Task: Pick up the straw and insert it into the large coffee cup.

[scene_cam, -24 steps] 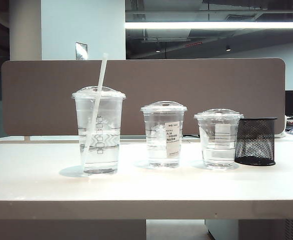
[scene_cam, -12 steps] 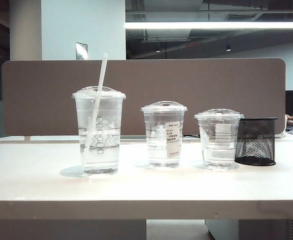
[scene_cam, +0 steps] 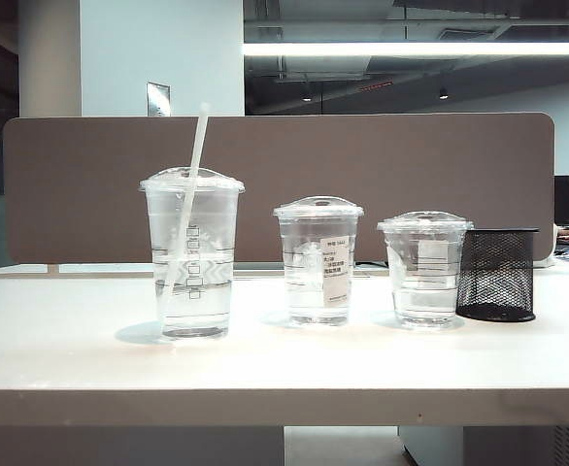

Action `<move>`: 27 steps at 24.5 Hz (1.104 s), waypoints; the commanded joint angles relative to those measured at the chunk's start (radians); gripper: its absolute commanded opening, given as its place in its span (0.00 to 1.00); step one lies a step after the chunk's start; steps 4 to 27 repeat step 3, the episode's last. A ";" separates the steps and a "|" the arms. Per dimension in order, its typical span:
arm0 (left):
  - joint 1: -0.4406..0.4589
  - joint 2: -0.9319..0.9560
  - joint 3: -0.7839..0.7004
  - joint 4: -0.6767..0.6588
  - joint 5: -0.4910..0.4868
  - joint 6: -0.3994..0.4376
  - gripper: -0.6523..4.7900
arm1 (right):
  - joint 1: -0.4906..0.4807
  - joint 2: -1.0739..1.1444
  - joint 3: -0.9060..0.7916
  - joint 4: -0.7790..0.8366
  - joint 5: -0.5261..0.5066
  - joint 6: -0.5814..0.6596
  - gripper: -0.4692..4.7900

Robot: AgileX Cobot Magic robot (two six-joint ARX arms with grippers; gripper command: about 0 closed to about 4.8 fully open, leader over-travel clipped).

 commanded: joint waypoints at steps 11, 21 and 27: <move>0.001 0.001 0.001 -0.009 -0.004 -0.003 0.12 | 0.000 -0.002 -0.006 0.011 -0.007 0.003 0.08; 0.001 0.001 0.001 -0.009 -0.004 -0.003 0.12 | 0.000 -0.002 -0.006 0.011 -0.007 0.003 0.08; 0.001 0.001 0.001 -0.009 -0.004 -0.003 0.12 | 0.000 -0.002 -0.006 0.011 -0.007 0.003 0.08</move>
